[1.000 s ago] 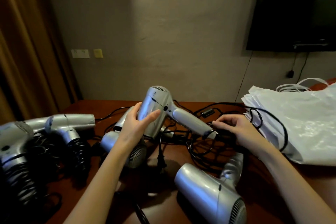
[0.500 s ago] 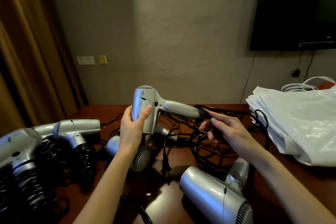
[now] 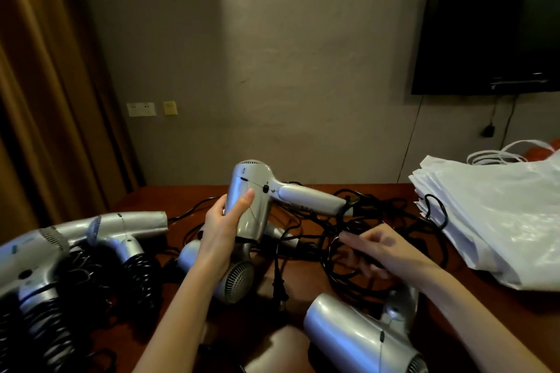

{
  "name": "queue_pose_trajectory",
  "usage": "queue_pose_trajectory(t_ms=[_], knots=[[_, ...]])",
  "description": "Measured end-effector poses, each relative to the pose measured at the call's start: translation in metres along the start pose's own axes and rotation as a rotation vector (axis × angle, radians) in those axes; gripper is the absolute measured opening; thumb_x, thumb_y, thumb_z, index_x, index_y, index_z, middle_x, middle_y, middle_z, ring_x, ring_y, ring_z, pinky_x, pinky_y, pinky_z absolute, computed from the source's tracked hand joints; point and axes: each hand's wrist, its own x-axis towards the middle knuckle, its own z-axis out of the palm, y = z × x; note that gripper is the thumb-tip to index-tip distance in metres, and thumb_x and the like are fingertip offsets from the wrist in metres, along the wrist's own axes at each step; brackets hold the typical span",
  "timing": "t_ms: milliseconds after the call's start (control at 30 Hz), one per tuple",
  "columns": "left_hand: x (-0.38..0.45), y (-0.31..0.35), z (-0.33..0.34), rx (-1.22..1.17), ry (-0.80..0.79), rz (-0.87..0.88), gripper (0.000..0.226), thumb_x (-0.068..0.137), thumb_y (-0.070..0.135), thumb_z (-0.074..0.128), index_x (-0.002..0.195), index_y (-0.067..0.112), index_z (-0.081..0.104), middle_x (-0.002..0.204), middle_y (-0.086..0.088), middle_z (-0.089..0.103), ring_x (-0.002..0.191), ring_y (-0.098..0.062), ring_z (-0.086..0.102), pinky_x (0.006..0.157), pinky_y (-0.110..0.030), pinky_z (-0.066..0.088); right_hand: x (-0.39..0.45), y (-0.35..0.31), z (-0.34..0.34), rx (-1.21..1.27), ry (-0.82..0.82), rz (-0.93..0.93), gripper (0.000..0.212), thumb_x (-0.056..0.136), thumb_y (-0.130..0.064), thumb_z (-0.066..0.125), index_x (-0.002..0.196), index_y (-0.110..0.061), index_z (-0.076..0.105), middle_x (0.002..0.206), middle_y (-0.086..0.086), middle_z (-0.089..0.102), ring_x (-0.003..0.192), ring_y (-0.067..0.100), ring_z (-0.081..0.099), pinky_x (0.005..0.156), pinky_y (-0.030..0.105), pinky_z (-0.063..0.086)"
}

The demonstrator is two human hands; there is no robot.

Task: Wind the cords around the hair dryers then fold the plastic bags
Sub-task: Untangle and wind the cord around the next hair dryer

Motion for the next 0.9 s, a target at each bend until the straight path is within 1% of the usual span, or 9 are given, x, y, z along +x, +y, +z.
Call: queue_pose_trajectory(t_ms=[100, 167, 233, 333, 400, 500, 700, 833, 900], knots=[[0.0, 0.0, -0.001, 0.053, -0.073, -0.008, 0.069, 0.057, 0.061, 0.072, 0.107, 0.013, 0.067, 0.09, -0.01, 0.075, 0.079, -0.026, 0.072, 0.066, -0.035, 0.053, 0.003, 0.005, -0.002, -0.151, 0.072, 0.096, 0.056, 0.063, -0.073, 0.067, 0.052, -0.018, 0.057, 0.045, -0.004, 0.047, 0.042, 0.006, 0.041, 0.048, 0.014, 0.033], [0.001, 0.001, -0.003, 0.081, -0.098, -0.007, 0.072, 0.057, 0.061, 0.073, 0.108, 0.011, 0.067, 0.092, -0.012, 0.075, 0.079, -0.026, 0.072, 0.066, -0.036, 0.053, -0.001, 0.004, -0.002, -0.164, 0.094, 0.086, 0.053, 0.06, -0.072, 0.07, 0.064, -0.019, 0.063, 0.058, -0.005, 0.06, 0.057, 0.01, 0.056, 0.058, 0.018, 0.044], [0.002, -0.001, -0.004, 0.13, -0.116, 0.003, 0.071, 0.058, 0.063, 0.074, 0.107, 0.012, 0.068, 0.097, -0.016, 0.073, 0.084, -0.032, 0.07, 0.071, -0.043, 0.053, -0.004, 0.004, -0.008, -0.07, 0.052, 0.101, 0.066, 0.048, -0.068, 0.082, 0.081, -0.012, 0.067, 0.073, 0.011, 0.064, 0.065, 0.024, 0.06, 0.065, 0.026, 0.051], [-0.001, 0.0, -0.002, 0.212, -0.12, 0.044, 0.063, 0.058, 0.064, 0.074, 0.097, 0.015, 0.07, 0.102, -0.024, 0.067, 0.094, -0.046, 0.064, 0.083, -0.063, 0.048, -0.005, 0.007, -0.012, 0.054, -0.065, 0.148, 0.038, 0.06, -0.035, 0.087, 0.08, -0.012, 0.065, 0.078, 0.004, 0.055, 0.058, 0.007, 0.05, 0.056, 0.017, 0.039], [-0.002, 0.001, 0.0, 0.256, -0.131, 0.081, 0.062, 0.058, 0.065, 0.074, 0.094, 0.015, 0.069, 0.102, -0.027, 0.064, 0.094, -0.048, 0.062, 0.084, -0.066, 0.046, -0.001, 0.013, -0.012, 0.176, -0.078, 0.197, 0.015, 0.076, -0.013, 0.078, 0.083, -0.01, 0.064, 0.081, 0.003, 0.06, 0.06, 0.004, 0.056, 0.057, 0.014, 0.044], [-0.003, 0.0, 0.003, 0.301, -0.13, 0.131, 0.059, 0.056, 0.063, 0.073, 0.1, 0.025, 0.07, 0.1, -0.014, 0.07, 0.093, -0.035, 0.067, 0.085, -0.059, 0.052, 0.001, 0.012, -0.013, 0.192, -0.057, 0.149, 0.004, 0.083, -0.004, 0.066, 0.082, -0.008, 0.065, 0.076, 0.001, 0.063, 0.06, 0.003, 0.06, 0.056, 0.013, 0.047], [-0.004, -0.007, 0.006, 0.383, -0.063, 0.273, 0.08, 0.059, 0.063, 0.074, 0.126, 0.022, 0.061, 0.113, -0.002, 0.068, 0.103, -0.019, 0.066, 0.09, -0.051, 0.054, 0.0, -0.002, -0.021, 0.028, -0.015, 0.016, 0.025, 0.097, -0.013, 0.052, 0.074, -0.004, 0.059, 0.059, 0.0, 0.043, 0.047, 0.003, 0.036, 0.044, 0.012, 0.025], [-0.007, -0.006, 0.005, 0.405, 0.033, 0.324, 0.076, 0.061, 0.064, 0.07, 0.126, 0.027, 0.06, 0.11, 0.008, 0.069, 0.1, -0.009, 0.066, 0.089, -0.047, 0.055, -0.001, -0.006, -0.022, 0.074, 0.016, 0.001, 0.033, 0.099, -0.008, 0.045, 0.072, -0.007, 0.063, 0.057, 0.0, 0.059, 0.042, 0.001, 0.043, 0.043, 0.009, 0.032], [-0.008, -0.004, 0.004, 0.398, 0.08, 0.339, 0.069, 0.062, 0.065, 0.069, 0.123, 0.035, 0.059, 0.107, 0.013, 0.069, 0.098, -0.005, 0.066, 0.088, -0.043, 0.056, -0.003, -0.011, -0.025, 0.172, 0.01, -0.001, 0.026, 0.1, -0.004, 0.042, 0.087, -0.004, 0.065, 0.065, 0.007, 0.067, 0.042, 0.005, 0.048, 0.043, 0.012, 0.035]])
